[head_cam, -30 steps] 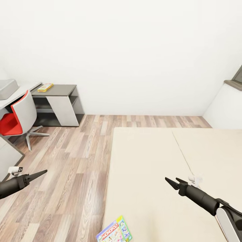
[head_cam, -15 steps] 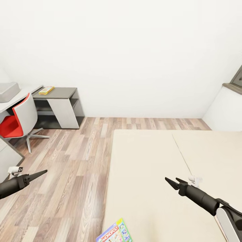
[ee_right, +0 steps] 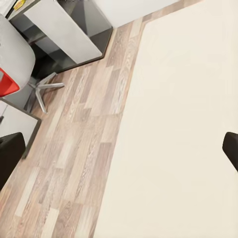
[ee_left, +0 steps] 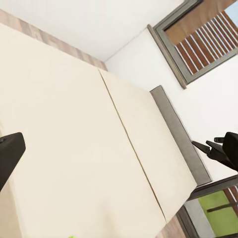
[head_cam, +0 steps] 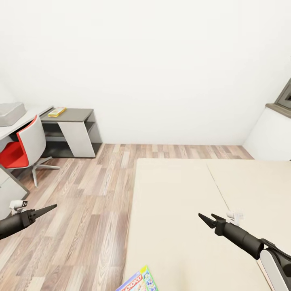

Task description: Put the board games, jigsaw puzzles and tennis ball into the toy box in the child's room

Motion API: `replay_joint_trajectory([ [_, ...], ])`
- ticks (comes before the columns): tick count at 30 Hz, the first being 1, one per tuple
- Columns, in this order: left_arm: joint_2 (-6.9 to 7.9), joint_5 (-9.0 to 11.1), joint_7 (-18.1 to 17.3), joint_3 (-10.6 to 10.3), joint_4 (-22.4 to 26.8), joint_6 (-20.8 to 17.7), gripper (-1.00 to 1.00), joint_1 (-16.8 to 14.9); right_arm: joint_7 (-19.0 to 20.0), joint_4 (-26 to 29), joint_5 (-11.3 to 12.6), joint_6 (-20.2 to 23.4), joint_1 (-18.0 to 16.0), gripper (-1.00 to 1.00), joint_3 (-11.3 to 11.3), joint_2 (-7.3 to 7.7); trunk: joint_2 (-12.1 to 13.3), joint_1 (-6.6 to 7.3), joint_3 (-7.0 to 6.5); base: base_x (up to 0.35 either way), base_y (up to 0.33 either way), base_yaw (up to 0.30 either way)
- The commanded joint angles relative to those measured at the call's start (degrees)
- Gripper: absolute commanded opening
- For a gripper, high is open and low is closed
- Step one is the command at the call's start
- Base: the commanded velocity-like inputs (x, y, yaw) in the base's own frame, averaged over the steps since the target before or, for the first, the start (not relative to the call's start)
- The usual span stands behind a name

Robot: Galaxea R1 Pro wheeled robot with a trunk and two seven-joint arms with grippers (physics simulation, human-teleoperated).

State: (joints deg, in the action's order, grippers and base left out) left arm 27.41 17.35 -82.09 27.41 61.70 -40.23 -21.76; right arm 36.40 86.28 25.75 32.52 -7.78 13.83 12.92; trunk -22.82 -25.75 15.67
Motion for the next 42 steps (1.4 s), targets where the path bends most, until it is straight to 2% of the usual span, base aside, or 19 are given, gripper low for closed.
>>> replay_joint_trajectory([
  [1, 0.01, 0.05, -0.18, 0.01, 0.0, -0.61, 1.0, -0.04, 0.06, 0.03, 0.35, 0.44, -0.04, 1.0, 0.06, 0.0, -0.1, -0.03, 0.01, 0.0, 0.0, 0.0],
  [29, 0.01, 0.05, -0.27, 0.01, 0.0, -0.62, 1.0, -0.04, 0.07, -0.03, 0.53, 0.38, -0.04, 1.0, 0.15, 0.0, -0.1, -0.03, -2.58, 0.0, 0.013, 0.0],
  [42, 0.03, 0.05, -0.35, 0.01, 0.0, -0.56, 1.0, -0.04, -1.38, -0.21, 0.41, 0.35, -0.04, 1.0, 0.07, 0.0, -0.1, -0.03, -2.83, 0.0, 0.063, 0.0],
])
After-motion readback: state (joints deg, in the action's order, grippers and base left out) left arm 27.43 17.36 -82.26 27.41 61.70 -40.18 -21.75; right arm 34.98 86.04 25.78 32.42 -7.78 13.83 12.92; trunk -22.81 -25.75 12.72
